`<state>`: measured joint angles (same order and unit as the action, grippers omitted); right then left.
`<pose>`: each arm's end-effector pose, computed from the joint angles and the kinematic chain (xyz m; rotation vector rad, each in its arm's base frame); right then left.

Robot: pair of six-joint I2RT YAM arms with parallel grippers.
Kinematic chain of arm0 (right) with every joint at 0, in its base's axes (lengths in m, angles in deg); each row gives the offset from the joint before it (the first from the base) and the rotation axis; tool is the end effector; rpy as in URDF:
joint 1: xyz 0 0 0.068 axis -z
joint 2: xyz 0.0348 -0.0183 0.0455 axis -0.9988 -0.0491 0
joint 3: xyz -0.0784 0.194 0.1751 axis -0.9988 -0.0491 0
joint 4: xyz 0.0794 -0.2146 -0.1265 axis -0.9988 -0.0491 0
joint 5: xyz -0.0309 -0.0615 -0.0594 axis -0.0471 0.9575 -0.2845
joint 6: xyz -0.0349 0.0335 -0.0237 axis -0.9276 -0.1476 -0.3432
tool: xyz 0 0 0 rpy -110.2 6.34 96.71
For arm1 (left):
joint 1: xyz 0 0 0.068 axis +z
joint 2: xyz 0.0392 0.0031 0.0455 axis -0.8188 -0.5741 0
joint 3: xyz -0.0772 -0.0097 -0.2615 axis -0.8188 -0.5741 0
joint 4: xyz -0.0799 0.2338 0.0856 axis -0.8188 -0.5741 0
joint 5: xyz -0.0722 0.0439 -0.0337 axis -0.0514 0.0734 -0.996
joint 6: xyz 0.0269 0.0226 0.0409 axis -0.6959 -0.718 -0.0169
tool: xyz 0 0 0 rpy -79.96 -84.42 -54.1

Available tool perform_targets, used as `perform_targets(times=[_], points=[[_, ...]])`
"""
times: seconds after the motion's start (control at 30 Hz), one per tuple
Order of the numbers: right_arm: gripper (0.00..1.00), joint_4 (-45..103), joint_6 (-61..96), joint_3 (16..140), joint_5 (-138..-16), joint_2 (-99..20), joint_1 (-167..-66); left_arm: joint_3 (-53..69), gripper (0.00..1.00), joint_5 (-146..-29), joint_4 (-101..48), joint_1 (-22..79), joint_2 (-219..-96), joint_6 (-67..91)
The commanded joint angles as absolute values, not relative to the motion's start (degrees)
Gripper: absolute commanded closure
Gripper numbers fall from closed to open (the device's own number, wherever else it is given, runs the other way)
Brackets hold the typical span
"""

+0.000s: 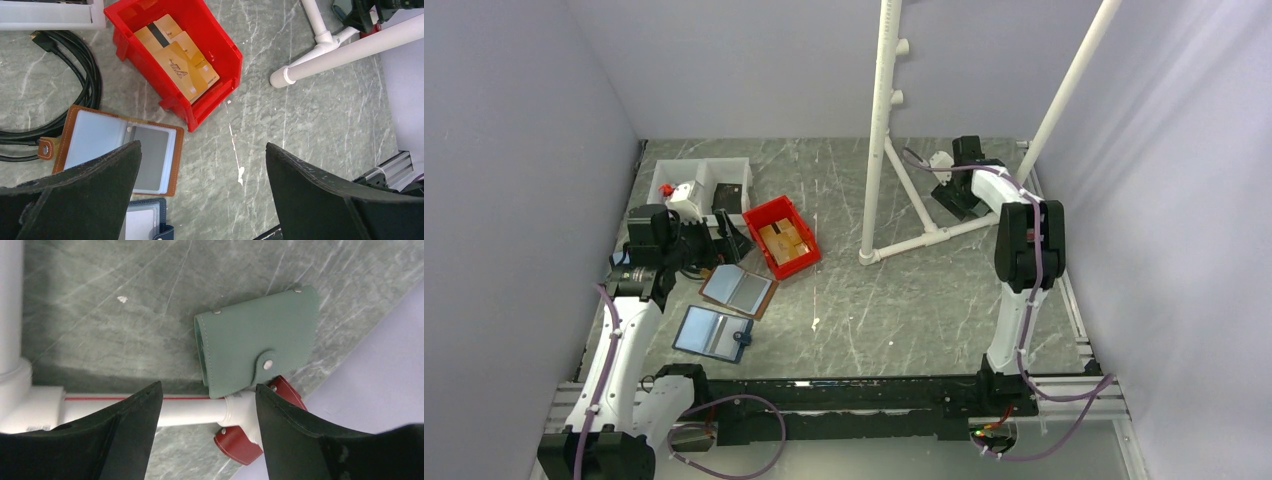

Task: Take the credit cards out of the card holder
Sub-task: Pick up the card holder from the center of the board.

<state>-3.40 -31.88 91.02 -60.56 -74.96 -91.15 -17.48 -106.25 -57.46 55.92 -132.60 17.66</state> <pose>0.4351 0.0249 0.1933 -1.0148 2.4796 -0.4186 0.1898 -0.0131 0.3044 -0.0587 2.1435 -0.6725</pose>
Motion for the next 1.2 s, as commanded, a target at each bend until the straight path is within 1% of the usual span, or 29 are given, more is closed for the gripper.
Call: perform_targets(times=[0.0, 0.07, 0.17, 0.23, 0.27, 0.3, 0.4, 0.43, 0.6, 0.87, 1.0, 1.17], points=[[0.32, -1.83, -32.46, 94.56, -55.79, -78.43, -91.37, -17.73, 0.01, -107.31, -56.24, 56.28, -132.79, 16.28], [0.35, -0.67, -32.52, 95.15, -54.92, -79.67, -91.34, -17.74, 0.01, -107.27, -56.28, 56.33, -132.79, 16.34], [0.45, 1.66, -33.11, 94.94, -53.5, -80.69, -91.47, -17.82, 0.01, -107.31, -56.24, 56.45, -132.86, 16.34], [0.6, 3.42, -33.85, 94.06, -52.98, -80.58, -91.58, -17.82, 0.01, -107.36, -56.24, 56.54, -132.96, 16.29], [0.7, 4.4, -34.2, 93.28, -52.88, -80.33, -91.66, -17.86, 0.01, -107.35, -56.24, 56.55, -132.97, 16.27], [0.77, 5.53, -34.59, 92.45, -52.92, -79.94, -91.83, -17.82, 0.01, -107.41, -56.2, 56.55, -132.97, 16.29], [0.97, 8.1, -35.57, 90.58, -53.15, -78.27, -92.0, -17.82, 0.01, -107.53, -56.16, 56.69, -133.05, 16.34], [1.0, 8.81, -35.8, 89.84, -53.26, -77.61, -92.14, -17.82, 0.0, -107.56, -56.18, 56.72, -133.05, 16.37], [1.0, 12.0, -35.63, 87.59, -56.36, -71.91, -92.47, -17.82, 0.01, -107.5, -56.11, 56.81, -133.16, 16.34], [1.0, 14.45, -31.54, 83.52, -67.94, -57.07, -93.05, -17.82, 0.01, -107.89, -55.95, 57.23, -133.34, 16.36], [1.0, 13.07, -30.53, 78.44, -75.15, -49.25, -93.07, -17.82, 0.01, -107.77, -56.0, 57.32, -133.19, 16.38], [1.0, 7.12, -31.94, 70.5, -86.95, -37.62, -92.98, -17.89, 0.01, -108.72, -55.68, 57.41, -133.03, 16.52]])
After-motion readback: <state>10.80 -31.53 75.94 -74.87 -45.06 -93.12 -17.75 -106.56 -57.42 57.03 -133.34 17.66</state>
